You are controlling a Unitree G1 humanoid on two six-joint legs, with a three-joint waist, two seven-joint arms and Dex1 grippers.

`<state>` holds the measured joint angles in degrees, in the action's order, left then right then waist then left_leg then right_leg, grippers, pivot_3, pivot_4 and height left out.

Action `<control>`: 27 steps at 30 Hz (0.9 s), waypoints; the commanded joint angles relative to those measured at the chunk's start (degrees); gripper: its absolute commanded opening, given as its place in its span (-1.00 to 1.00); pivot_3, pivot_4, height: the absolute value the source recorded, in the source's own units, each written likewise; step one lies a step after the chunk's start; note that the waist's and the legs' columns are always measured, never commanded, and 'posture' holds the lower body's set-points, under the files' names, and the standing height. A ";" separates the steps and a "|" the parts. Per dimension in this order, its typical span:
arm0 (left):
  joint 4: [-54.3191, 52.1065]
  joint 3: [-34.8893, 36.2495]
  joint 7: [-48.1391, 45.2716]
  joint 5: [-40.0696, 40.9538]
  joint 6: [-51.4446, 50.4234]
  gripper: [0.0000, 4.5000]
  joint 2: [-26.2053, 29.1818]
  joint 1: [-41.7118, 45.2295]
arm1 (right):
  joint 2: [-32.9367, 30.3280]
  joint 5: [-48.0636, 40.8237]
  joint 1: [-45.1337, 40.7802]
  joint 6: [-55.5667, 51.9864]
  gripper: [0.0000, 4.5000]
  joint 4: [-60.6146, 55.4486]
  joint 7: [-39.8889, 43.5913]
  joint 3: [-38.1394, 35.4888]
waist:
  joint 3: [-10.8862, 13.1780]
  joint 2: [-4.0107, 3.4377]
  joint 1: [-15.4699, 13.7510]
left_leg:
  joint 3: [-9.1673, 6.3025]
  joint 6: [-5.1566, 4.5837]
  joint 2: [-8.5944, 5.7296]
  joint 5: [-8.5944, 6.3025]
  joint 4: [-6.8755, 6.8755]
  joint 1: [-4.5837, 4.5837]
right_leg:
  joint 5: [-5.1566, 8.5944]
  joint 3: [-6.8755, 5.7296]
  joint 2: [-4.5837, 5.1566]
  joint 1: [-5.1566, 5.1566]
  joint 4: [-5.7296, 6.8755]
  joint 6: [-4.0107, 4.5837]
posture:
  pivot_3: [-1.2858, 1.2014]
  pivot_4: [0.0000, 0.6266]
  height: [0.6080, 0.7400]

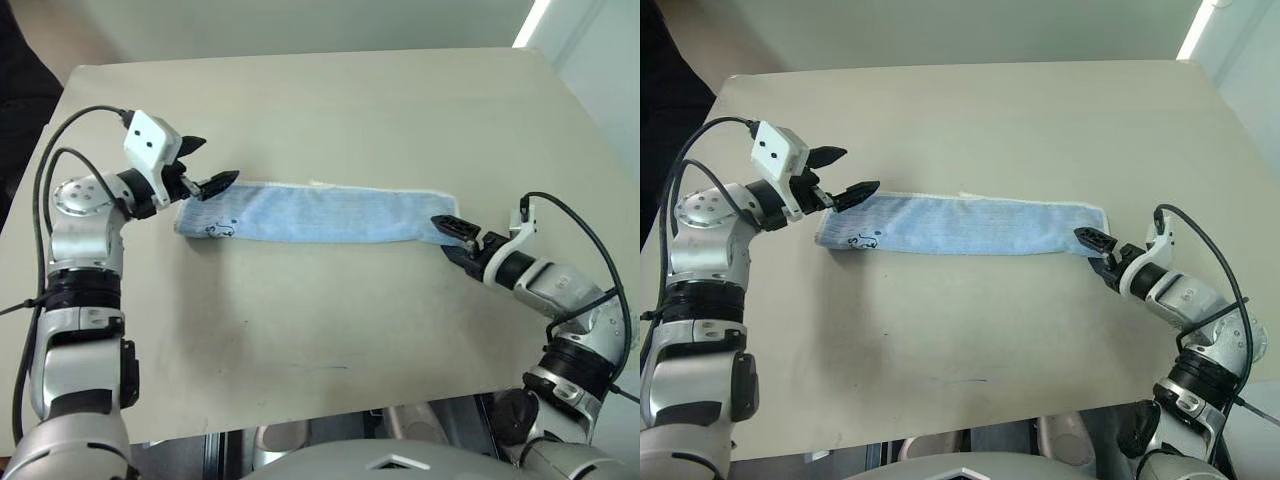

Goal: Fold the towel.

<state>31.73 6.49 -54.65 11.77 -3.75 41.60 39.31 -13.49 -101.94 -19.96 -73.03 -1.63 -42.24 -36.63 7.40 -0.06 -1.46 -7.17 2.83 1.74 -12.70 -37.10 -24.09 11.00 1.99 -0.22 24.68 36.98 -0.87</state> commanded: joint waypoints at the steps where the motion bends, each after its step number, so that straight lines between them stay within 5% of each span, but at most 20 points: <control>1: -2.75 1.31 0.25 1.06 -0.73 0.92 0.41 -0.21 | -2.99 -6.72 2.66 8.04 0.97 -2.24 -6.99 4.56 | 0.00 0.00 -0.17 | 0.00 -0.02 0.00 -0.05 0.00 0.00 | 0.02 0.02 0.00 -0.02 0.00 -0.03 | 0.03 -0.52 1.00; 5: -3.69 1.30 0.25 1.35 -1.29 0.92 0.23 -0.56 | -5.00 -8.21 4.26 16.04 0.97 -3.88 -8.92 8.12 | 0.00 0.01 -0.37 | -0.04 -0.07 0.01 -0.16 0.00 -0.04 | 0.05 0.02 0.03 -0.06 -0.02 -0.08 | 0.03 -0.52 1.00; 8: -4.36 1.23 0.19 1.47 -1.54 0.92 -0.04 -0.70 | -5.61 -7.93 4.83 20.39 0.72 -4.94 -9.26 10.12 | -0.01 0.02 -0.41 | -0.06 -0.08 0.01 -0.18 0.00 -0.08 | 0.03 0.02 0.05 -0.06 -0.04 -0.10 | 0.03 -0.52 1.00; 19: -5.17 1.31 0.06 1.67 -1.84 0.92 -0.46 -0.86 | -8.69 -2.59 4.42 29.15 -0.97 -4.00 -3.70 11.63 | -0.01 0.01 -0.35 | -0.07 -0.06 0.02 -0.25 0.00 -0.26 | 0.00 0.00 0.10 0.11 -0.04 -0.12 | 0.03 -0.52 1.00; 27: -5.17 1.26 -0.01 1.54 -1.60 0.92 -0.54 -0.90 | -15.74 7.01 2.93 30.41 -0.99 0.92 7.19 9.43 | -0.01 0.01 -0.40 | -0.05 -0.07 0.00 -0.27 -0.01 -0.34 | -0.07 -0.06 0.21 0.15 -0.06 -0.13 | 0.03 -0.52 1.00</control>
<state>29.06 6.52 -54.65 12.27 -5.50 40.68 38.35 -26.93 -97.41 -15.75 -43.33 -0.49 -38.55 -24.85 7.39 -0.05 -1.85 -7.22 2.76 1.74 -12.97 -37.11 -24.43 10.93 1.92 -0.01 24.84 36.93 -1.00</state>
